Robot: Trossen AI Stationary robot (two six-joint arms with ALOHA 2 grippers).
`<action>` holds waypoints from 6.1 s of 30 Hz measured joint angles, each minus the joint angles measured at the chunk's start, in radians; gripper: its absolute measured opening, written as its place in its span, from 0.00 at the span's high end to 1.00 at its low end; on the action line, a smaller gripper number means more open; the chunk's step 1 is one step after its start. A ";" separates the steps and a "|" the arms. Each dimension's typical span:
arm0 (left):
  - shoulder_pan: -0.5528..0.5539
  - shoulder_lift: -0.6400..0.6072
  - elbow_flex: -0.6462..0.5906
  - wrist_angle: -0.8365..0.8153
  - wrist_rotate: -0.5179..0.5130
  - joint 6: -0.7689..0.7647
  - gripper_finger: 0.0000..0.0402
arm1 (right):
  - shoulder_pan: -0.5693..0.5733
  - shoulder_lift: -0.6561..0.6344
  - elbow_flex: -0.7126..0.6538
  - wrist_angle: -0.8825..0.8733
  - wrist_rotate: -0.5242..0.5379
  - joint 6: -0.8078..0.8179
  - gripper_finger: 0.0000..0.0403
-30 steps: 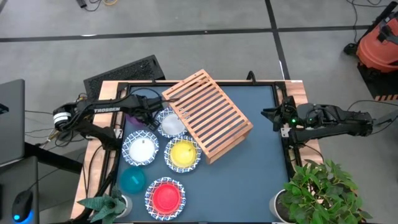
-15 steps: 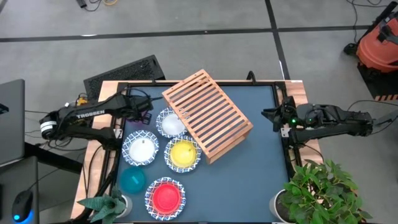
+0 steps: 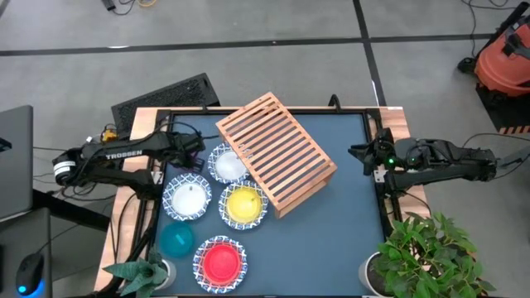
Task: Place and stack bowls onto a shelf
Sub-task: Put the violet bowl on the shelf
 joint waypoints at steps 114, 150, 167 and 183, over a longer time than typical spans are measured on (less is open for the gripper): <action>-0.170 0.138 0.899 0.069 -0.067 0.399 1.00 | 0.029 0.257 -0.001 0.232 -0.402 -0.078 0.90; -0.179 0.215 0.898 0.097 -0.040 0.409 1.00 | 0.165 0.575 0.090 -0.373 0.033 0.426 0.95; -0.148 0.390 0.909 0.107 0.109 0.556 1.00 | 0.078 0.520 0.091 -0.400 0.095 0.438 0.95; -0.099 0.662 1.202 -0.082 0.078 0.771 1.00 | 0.080 0.502 0.091 -0.388 0.075 0.437 0.95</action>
